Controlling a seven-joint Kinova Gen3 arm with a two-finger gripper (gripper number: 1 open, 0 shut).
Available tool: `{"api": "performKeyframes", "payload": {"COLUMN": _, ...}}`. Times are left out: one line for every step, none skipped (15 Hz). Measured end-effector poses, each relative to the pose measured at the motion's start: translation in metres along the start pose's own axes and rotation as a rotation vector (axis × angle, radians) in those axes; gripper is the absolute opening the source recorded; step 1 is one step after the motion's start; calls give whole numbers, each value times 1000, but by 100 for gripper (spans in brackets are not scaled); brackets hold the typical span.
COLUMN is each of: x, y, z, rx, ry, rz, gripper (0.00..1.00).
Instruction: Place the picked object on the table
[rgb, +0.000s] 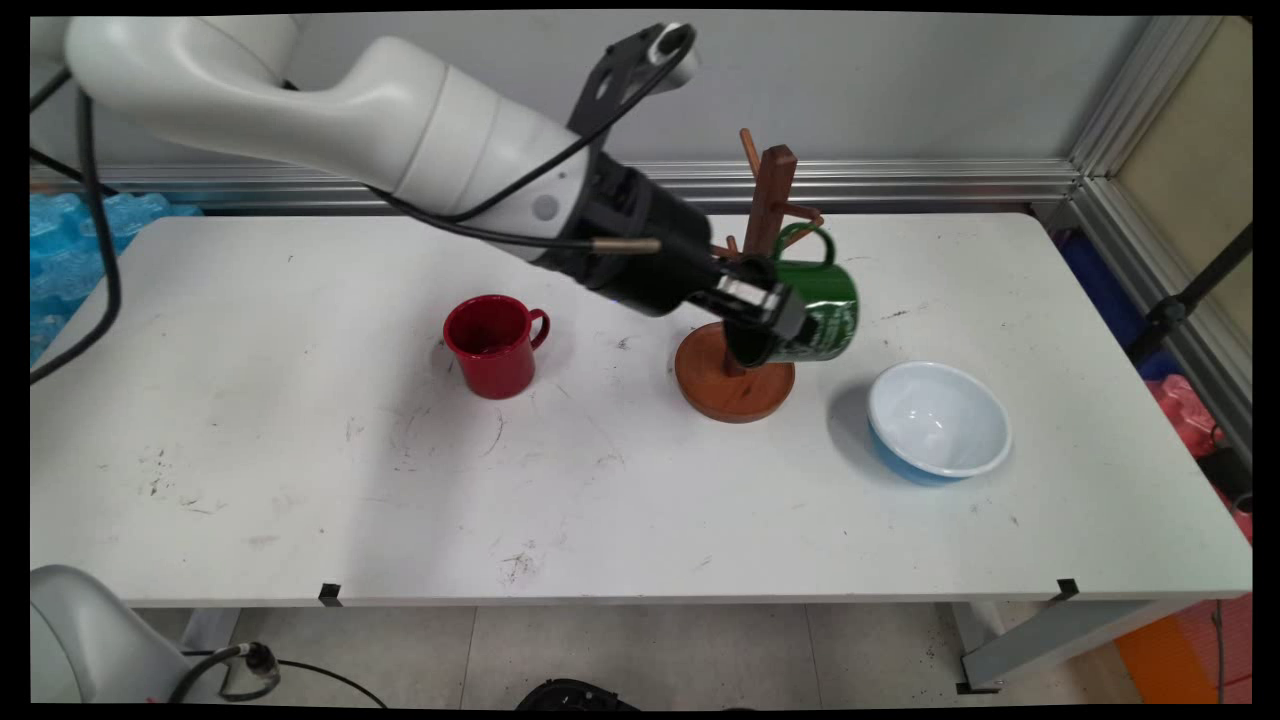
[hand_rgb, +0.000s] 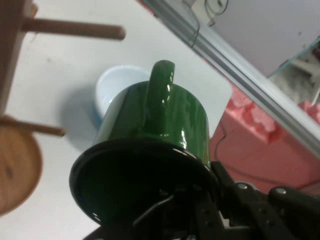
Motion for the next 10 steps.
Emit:
{"api": "performKeyframes", "payload": {"x": -2, "y": -2, "z": -4, "rx": 13, "ry": -14, "rz": 9, "gripper": 0}}
{"api": "performKeyframes", "payload": {"x": -5, "y": -5, "z": -9, "rx": 30, "ry": -31, "rz": 18, "gripper": 0}}
{"api": "performKeyframes", "payload": {"x": -8, "y": -7, "z": -15, "rx": 47, "ry": -49, "rz": 26, "gripper": 0}}
{"api": "performKeyframes", "payload": {"x": -10, "y": -9, "z": -19, "rx": 62, "ry": -64, "rz": 32, "gripper": 0}}
{"api": "performKeyframes", "payload": {"x": -11, "y": -11, "z": -21, "rx": 72, "ry": -74, "rz": 36, "gripper": 0}}
{"api": "performKeyframes", "payload": {"x": -14, "y": -13, "z": -26, "rx": 89, "ry": -91, "rz": 42, "gripper": 0}}
{"api": "performKeyframes", "payload": {"x": -16, "y": -16, "z": -31, "rx": 105, "ry": -109, "rz": 47, "gripper": 0}}
{"api": "performKeyframes", "payload": {"x": -18, "y": -18, "z": -34, "rx": 119, "ry": -124, "rz": 51, "gripper": 0}}
{"api": "performKeyframes", "payload": {"x": -20, "y": -19, "z": -38, "rx": 133, "ry": -140, "rz": 56, "gripper": 0}}
{"api": "performKeyframes", "payload": {"x": -24, "y": -22, "z": -43, "rx": 156, "ry": -165, "rz": 61, "gripper": 0}}
